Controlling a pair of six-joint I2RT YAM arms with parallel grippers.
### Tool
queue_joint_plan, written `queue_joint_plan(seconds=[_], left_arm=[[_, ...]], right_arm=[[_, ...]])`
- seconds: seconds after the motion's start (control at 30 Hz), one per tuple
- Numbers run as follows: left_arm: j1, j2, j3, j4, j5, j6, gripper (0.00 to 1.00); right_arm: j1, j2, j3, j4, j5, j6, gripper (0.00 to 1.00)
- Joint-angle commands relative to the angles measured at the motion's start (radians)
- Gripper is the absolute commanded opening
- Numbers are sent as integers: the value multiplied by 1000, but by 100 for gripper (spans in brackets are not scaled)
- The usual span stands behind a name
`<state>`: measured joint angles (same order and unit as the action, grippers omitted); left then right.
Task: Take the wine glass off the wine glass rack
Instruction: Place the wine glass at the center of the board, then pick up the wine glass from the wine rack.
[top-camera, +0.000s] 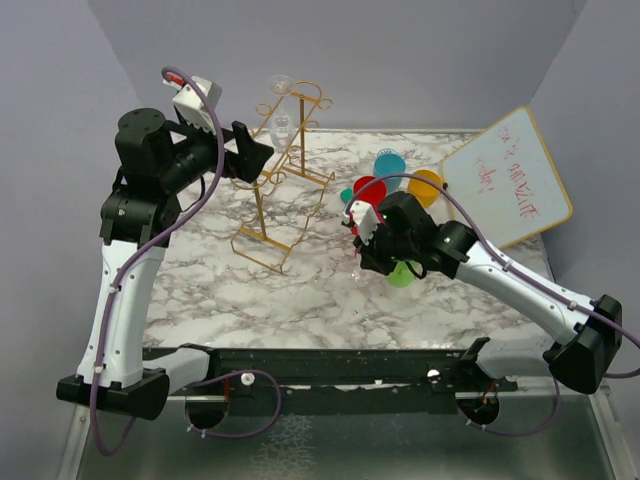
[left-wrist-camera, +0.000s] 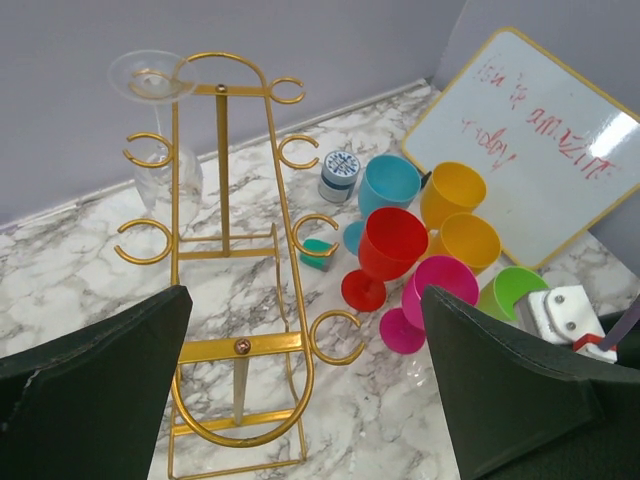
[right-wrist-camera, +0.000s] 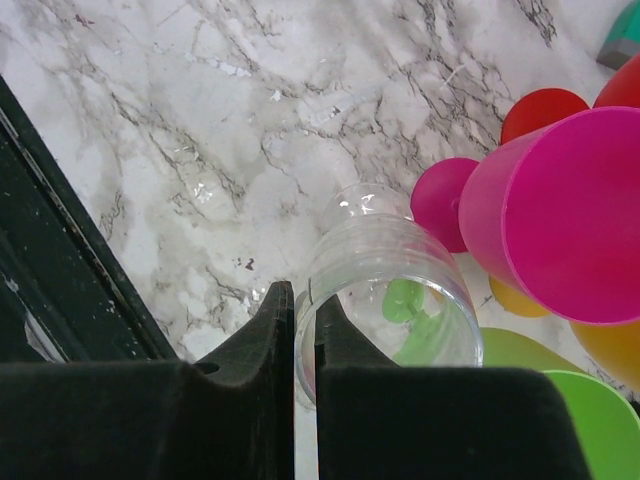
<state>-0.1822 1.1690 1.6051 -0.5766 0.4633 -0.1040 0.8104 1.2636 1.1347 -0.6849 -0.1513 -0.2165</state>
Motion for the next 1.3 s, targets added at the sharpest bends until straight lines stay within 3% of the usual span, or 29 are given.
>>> queue_joint_plan(seconds=[0.0,0.23,0.37,0.43,0.63,0.83,0.97,1.27], left_arm=[[17,4,30,24,-99,-47,99],[21,2,5,24,-187,-44,99],[21,-1,16,17,-151,-9,99],[22,8,44,-6,-149,8,99],[32,62,104,-58,-173,26,99],[47,108,151,-73,-174,82,99],[76,173,235,-79,-202,89,99],[164,407,460,-10,57,-27,99]], right_arm=[[10,29,17,-3,-25,-27,3],[9,92,33,-32,-29,-27,8],[12,103,46,-42,42,-8,23],[13,95,57,-46,58,-5,26],[13,82,81,-29,-14,-4,50],[13,59,109,10,-15,20,56],[13,3,120,87,-19,55,69],[10,-46,158,228,217,283,77]])
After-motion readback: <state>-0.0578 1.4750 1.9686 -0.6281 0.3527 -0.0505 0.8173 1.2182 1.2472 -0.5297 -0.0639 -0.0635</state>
